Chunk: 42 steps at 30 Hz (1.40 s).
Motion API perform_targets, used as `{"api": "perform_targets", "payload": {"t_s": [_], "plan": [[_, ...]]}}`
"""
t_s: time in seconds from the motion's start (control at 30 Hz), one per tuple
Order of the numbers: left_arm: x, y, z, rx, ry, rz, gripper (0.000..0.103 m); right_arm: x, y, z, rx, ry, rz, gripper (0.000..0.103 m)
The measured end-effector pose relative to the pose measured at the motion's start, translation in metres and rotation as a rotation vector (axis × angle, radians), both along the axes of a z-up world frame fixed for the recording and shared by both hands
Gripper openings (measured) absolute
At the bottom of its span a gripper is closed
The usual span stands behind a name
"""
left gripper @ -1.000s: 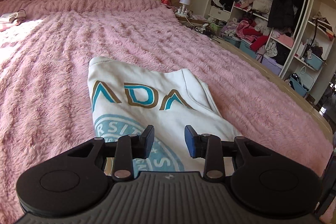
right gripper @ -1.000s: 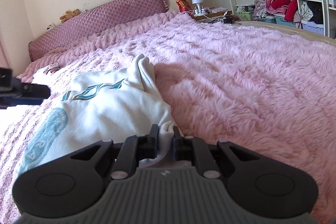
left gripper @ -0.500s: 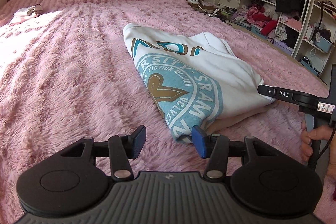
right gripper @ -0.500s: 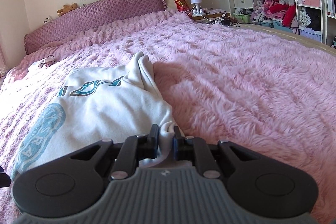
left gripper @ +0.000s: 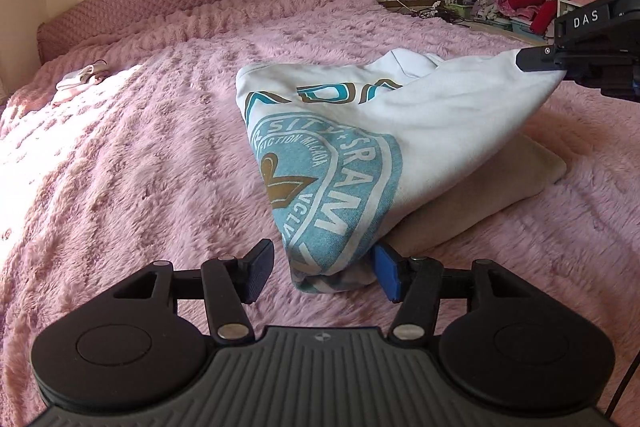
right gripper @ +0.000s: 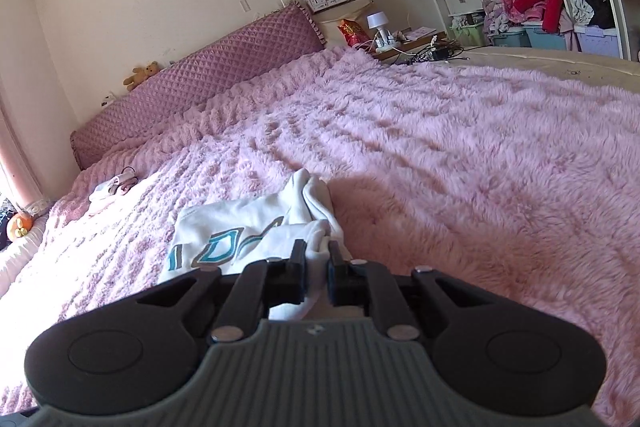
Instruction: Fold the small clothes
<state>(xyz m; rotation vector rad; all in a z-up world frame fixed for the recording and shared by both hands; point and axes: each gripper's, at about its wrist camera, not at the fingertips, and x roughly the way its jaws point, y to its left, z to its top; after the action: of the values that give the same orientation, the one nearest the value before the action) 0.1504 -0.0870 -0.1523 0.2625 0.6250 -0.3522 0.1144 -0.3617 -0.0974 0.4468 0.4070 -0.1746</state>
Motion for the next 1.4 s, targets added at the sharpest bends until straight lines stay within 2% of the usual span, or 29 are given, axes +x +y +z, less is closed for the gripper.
{"api": "perform_targets", "payload": {"t_s": [0.1,0.23,0.33,0.43,0.53,0.7,0.87,1.07,1.23,1.3,1.4], "plan": [[-0.002,-0.012,-0.001,0.013,-0.025,0.01,0.074,0.004,0.004,0.018,0.012,-0.024,0.021,0.004],[0.002,-0.022,-0.005,0.06,-0.058,0.057,0.076,0.006,0.011,0.028,-0.009,-0.044,0.034,0.004],[0.004,-0.016,-0.005,0.095,-0.076,0.118,0.075,0.005,0.012,0.029,-0.019,-0.044,0.021,0.004],[0.006,0.011,-0.001,0.001,-0.047,0.159,0.075,-0.001,0.005,0.023,-0.009,-0.032,0.004,0.003],[0.005,0.024,0.001,-0.021,-0.032,0.216,0.072,-0.006,0.0,0.011,0.009,-0.004,-0.009,0.003],[-0.004,0.016,0.008,-0.044,-0.058,0.222,0.043,-0.009,-0.001,0.004,0.002,0.016,-0.01,0.003],[-0.002,0.011,-0.007,-0.036,0.0,0.17,0.02,-0.009,-0.009,-0.016,0.018,0.091,-0.021,0.003],[-0.007,0.011,-0.009,-0.01,-0.012,0.115,0.018,-0.012,-0.012,-0.051,-0.007,0.163,-0.025,0.002],[-0.016,0.015,0.001,-0.004,-0.048,0.08,0.015,-0.015,-0.01,-0.041,-0.011,0.128,-0.031,0.003],[-0.017,0.016,0.0,0.003,-0.047,0.064,0.011,-0.014,-0.008,-0.035,-0.03,0.119,-0.024,0.003],[-0.014,0.019,-0.01,-0.008,-0.007,0.049,0.006,-0.009,-0.005,-0.042,-0.053,0.166,-0.015,0.003]]}}
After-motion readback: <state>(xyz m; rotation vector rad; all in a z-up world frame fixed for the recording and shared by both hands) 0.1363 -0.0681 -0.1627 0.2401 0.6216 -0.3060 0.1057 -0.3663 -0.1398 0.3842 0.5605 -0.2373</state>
